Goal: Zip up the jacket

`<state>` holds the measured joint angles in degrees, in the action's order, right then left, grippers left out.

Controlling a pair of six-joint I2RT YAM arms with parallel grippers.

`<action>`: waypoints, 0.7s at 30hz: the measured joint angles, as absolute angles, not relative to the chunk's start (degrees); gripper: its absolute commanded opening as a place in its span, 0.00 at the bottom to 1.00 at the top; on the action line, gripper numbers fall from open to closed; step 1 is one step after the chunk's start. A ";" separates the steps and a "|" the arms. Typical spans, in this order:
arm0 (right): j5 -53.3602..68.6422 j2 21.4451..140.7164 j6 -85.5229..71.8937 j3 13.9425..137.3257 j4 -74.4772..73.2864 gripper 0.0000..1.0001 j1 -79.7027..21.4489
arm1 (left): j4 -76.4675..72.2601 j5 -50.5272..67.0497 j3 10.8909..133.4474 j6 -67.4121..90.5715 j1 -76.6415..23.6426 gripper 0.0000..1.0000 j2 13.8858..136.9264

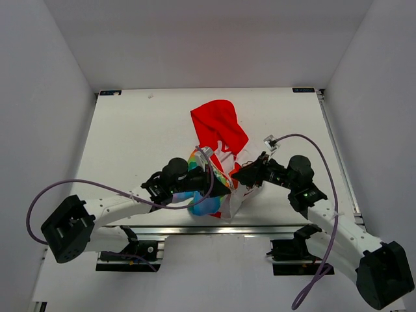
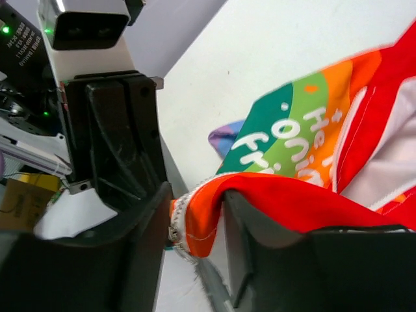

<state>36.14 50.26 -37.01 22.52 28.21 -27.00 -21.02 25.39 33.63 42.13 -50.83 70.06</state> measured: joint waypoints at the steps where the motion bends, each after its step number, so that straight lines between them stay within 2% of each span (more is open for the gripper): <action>1: 36.05 49.80 -36.49 22.61 26.59 0.50 -27.03 | -21.06 25.63 33.39 42.68 -50.87 0.00 70.59; 2: 35.88 49.30 -35.83 22.68 24.95 0.54 -27.00 | -21.04 25.74 33.17 43.16 -50.87 0.00 71.02; 10: 33.74 46.57 -30.24 24.73 11.94 0.60 -27.00 | -21.23 26.20 32.29 45.54 -51.03 0.00 72.27; 11: 33.30 46.35 -29.19 25.67 9.69 0.65 -27.00 | -21.23 26.22 32.29 45.74 -51.07 0.00 72.27; 17: 30.35 41.39 -23.38 30.68 -3.44 0.69 -27.00 | -21.21 26.04 32.25 46.19 -51.11 0.00 72.12; 21: 31.09 36.73 -22.00 31.40 -10.20 0.68 -27.00 | -21.45 25.78 31.94 46.54 -51.11 0.00 71.55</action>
<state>31.09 36.73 -22.00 31.40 -10.20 -27.00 -21.45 25.78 31.94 46.54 -51.11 71.55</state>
